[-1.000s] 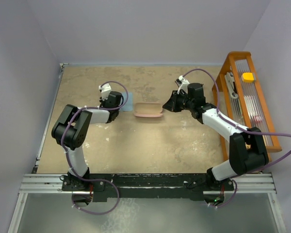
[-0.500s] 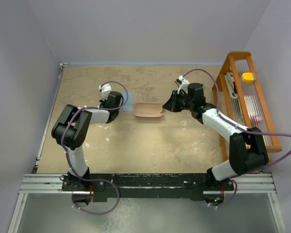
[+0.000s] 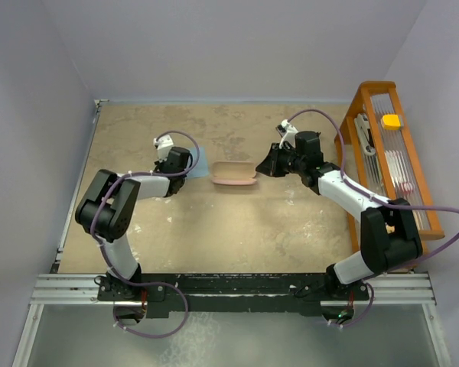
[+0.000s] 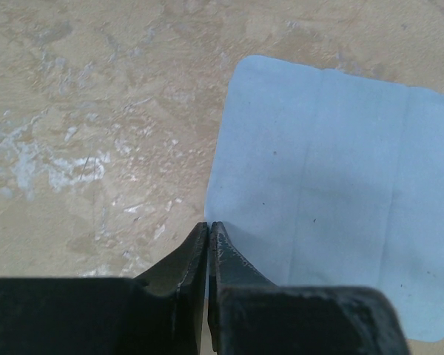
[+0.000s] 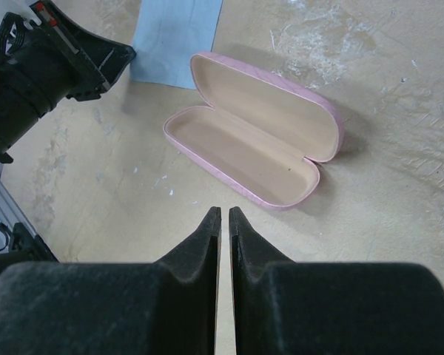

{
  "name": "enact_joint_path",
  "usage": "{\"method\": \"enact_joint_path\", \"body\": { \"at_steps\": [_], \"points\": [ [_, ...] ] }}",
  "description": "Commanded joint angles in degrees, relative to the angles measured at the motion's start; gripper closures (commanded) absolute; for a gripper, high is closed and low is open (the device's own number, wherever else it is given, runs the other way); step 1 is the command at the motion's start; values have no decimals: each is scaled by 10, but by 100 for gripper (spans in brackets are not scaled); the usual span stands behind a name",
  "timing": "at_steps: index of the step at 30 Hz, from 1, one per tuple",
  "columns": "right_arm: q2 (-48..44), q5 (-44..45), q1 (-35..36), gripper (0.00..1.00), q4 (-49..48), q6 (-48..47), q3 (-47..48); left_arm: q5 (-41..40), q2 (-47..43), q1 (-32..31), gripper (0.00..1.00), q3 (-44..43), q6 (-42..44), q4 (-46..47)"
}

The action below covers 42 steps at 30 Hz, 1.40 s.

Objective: Organize the sunglasses
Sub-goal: Move the glasses cleaning cloth to the center of the board.

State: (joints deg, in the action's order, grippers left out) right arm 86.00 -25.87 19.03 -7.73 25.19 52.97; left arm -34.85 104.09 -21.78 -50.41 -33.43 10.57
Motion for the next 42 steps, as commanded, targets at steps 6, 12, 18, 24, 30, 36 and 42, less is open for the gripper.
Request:
{"method": "enact_joint_path", "body": {
  "at_steps": [6,12,18,24,30,36,42],
  "points": [
    [-10,-17,2,90,-24,7,0,12,-75,-5,100,12,-30,-101],
    [-17,-17,2,90,-22,8,-1,-13,-93,-39,100,6,-41,-157],
    [-25,-20,2,90,-23,10,-3,-1,-114,-56,100,34,-60,-177],
    [-29,-23,2,90,-26,13,-4,-7,-157,-85,100,72,-89,-196],
    [-32,-25,3,90,-29,16,-7,-13,-188,-120,100,97,-140,-217],
    [-38,-25,4,90,-30,16,-7,-12,-216,-157,100,133,-205,-221],
    [-42,-26,4,89,-33,19,-7,5,-239,-188,100,153,-233,-233]
  ]
}}
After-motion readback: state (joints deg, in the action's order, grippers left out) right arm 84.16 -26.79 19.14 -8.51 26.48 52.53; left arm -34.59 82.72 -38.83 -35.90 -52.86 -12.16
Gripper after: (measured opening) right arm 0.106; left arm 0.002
